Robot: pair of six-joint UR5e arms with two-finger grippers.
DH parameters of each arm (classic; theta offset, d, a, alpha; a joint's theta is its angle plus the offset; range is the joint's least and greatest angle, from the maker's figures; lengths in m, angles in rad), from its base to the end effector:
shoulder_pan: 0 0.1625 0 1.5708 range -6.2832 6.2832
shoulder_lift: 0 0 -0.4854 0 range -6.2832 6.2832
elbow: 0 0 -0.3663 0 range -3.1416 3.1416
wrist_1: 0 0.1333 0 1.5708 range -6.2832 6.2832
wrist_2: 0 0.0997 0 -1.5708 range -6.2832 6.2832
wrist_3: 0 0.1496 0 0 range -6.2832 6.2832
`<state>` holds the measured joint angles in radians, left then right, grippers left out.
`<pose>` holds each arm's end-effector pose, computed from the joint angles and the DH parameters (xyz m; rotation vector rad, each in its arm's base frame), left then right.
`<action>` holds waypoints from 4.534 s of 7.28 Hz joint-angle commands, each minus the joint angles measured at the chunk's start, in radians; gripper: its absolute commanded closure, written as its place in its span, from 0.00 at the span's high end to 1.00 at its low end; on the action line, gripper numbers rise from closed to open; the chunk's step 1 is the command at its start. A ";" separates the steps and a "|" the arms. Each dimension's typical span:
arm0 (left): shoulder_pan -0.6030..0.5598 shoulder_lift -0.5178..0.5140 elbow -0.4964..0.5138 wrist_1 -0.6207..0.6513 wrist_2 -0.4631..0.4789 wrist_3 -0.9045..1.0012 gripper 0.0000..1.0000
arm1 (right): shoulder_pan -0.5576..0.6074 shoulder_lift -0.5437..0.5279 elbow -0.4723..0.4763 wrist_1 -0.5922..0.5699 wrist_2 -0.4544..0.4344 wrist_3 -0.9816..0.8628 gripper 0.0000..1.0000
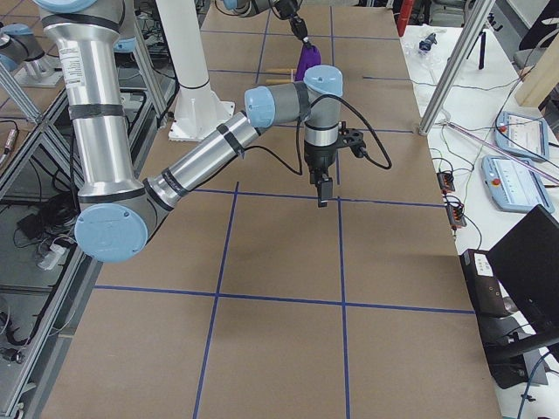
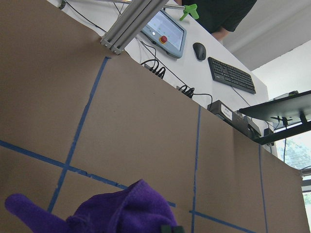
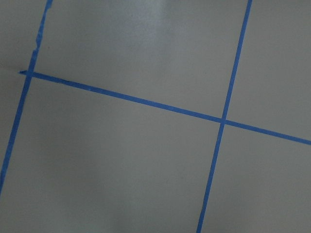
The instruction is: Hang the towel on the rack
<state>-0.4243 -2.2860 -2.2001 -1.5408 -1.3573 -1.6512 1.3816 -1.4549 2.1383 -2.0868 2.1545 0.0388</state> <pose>0.4490 -0.3839 0.1126 0.4094 1.2783 -0.5681 -0.0364 -0.4606 0.5198 0.0955 -0.5980 -0.1946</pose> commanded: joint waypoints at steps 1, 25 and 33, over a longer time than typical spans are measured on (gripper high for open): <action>0.073 0.051 -0.123 0.182 0.064 -0.010 0.00 | 0.017 -0.004 -0.017 -0.019 0.048 -0.007 1.00; -0.320 0.534 0.009 0.097 -0.216 0.750 1.00 | 0.129 -0.170 -0.269 0.355 0.202 -0.017 1.00; -0.983 0.461 0.466 0.096 -0.821 1.598 1.00 | 0.192 -0.179 -0.466 0.603 0.242 -0.014 1.00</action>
<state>-1.3193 -1.8270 -1.8125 -1.4450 -2.1444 -0.1668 1.5672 -1.6318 1.6680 -1.4825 2.3946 0.0224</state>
